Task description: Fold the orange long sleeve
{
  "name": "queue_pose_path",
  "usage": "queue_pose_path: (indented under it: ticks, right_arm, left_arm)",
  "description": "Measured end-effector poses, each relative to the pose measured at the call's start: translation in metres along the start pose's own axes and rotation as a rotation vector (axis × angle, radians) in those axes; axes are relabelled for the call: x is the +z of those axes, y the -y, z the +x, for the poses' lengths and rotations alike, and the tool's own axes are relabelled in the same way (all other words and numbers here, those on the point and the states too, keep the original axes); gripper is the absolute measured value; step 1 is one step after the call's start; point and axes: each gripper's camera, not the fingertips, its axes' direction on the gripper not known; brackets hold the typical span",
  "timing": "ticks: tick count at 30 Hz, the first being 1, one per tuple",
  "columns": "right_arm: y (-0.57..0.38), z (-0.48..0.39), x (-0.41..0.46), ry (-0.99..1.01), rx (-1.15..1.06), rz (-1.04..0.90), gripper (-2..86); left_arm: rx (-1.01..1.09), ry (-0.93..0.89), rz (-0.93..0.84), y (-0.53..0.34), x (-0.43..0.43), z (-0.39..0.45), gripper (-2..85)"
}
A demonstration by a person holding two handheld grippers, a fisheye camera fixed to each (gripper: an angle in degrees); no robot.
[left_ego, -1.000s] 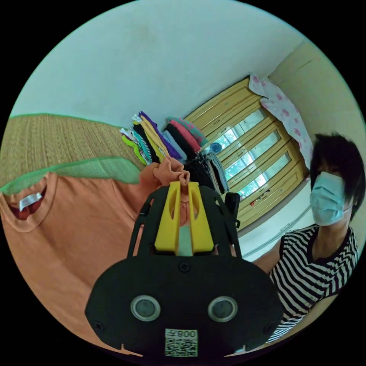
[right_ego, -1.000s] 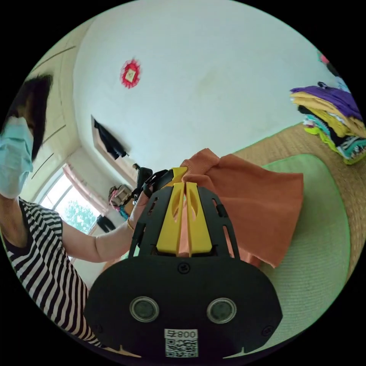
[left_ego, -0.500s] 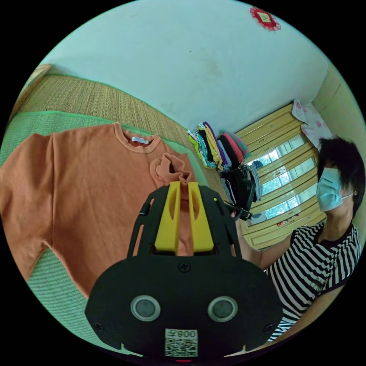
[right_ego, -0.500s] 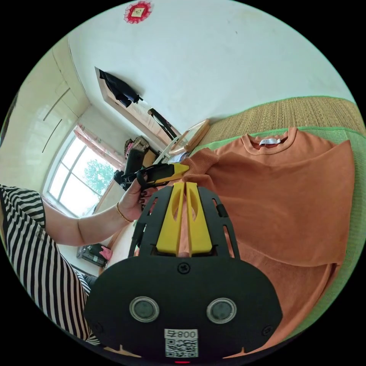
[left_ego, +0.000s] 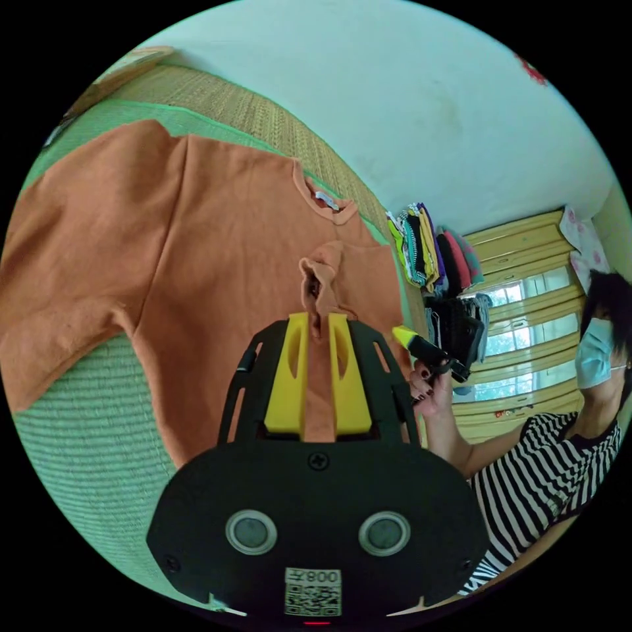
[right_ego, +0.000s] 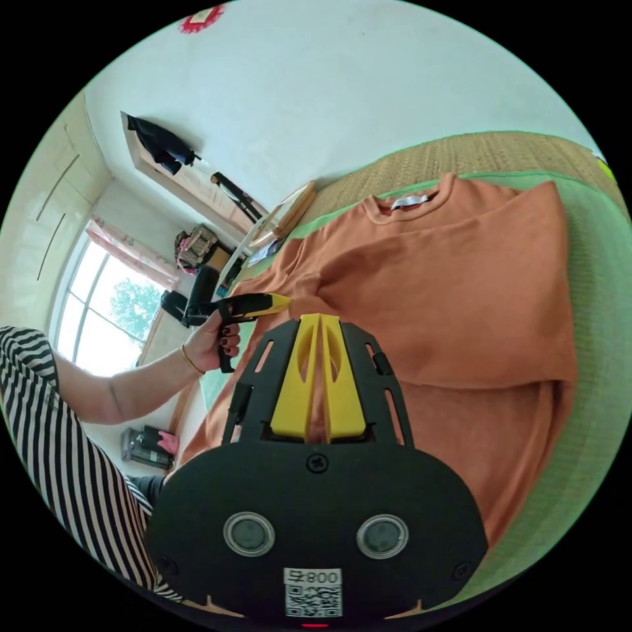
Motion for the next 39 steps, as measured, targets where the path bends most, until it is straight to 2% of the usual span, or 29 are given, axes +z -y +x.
queue_pose_path:
  ticks: [4, 6, 10, 13, 16, 20, 22, 23, 25, 27, 29, 32, 35, 39]
  right_arm:
    - [0.005, 0.007, -0.048, -0.159, 0.068, 0.085, 0.2]
    - [0.011, 0.007, -0.064, -0.255, 0.083, 0.103, 0.2]
    - [0.024, 0.002, -0.076, -0.504, 0.104, 0.054, 0.1]
    - [0.027, -0.001, -0.073, -0.617, 0.11, -0.011, 0.0]
    - [0.025, -0.015, -0.086, -0.678, 0.115, 0.042, 0.0]
    - [0.026, -0.019, -0.099, -0.687, 0.154, 0.056, 0.0]
    - [0.025, -0.019, -0.113, -0.65, 0.182, 0.09, 0.0]
    - [0.024, -0.018, -0.118, -0.645, 0.192, 0.098, -0.1]
    - [0.023, -0.018, -0.133, -0.601, 0.217, 0.123, -0.1]
    - [0.021, -0.022, -0.14, -0.592, 0.223, 0.144, 0.0]
    - [0.021, -0.025, -0.147, -0.597, 0.228, 0.153, 0.0]
    - [0.024, -0.03, -0.16, -0.572, 0.241, 0.156, 0.0]
    - [0.022, -0.045, -0.18, -0.633, 0.23, 0.186, 0.0]
    - [0.028, -0.05, -0.177, -0.626, 0.206, 0.105, 0.0]
  left_arm:
    - [0.003, 0.152, 0.116, 0.006, -0.014, 0.014, 3.4]
    - [0.055, 0.108, 0.144, 0.02, -0.005, 0.03, 2.0]
    - [0.291, -0.035, 0.01, 0.086, 0.073, 0.094, 0.8]
    - [0.435, -0.084, -0.091, 0.139, 0.145, 0.142, 0.4]
    - [0.493, -0.095, -0.163, 0.182, 0.218, 0.174, 0.3]
    - [0.51, -0.071, -0.234, 0.218, 0.287, 0.193, 0.2]
    - [0.539, 0.065, -0.333, 0.23, 0.328, 0.195, 0.2]
    - [0.544, 0.057, -0.346, 0.232, 0.334, 0.194, 0.2]
    - [0.511, 0.007, -0.314, 0.24, 0.337, 0.19, 0.2]
    - [0.546, 0.033, -0.267, 0.241, 0.339, 0.193, 0.2]
    - [0.587, 0.104, -0.305, 0.243, 0.357, 0.191, 0.2]
    - [0.552, 0.06, -0.323, 0.254, 0.371, 0.179, 0.2]
    - [0.596, 0.065, -0.271, 0.252, 0.371, 0.177, 0.2]
    - [0.592, 0.078, -0.331, 0.253, 0.412, 0.151, 0.2]
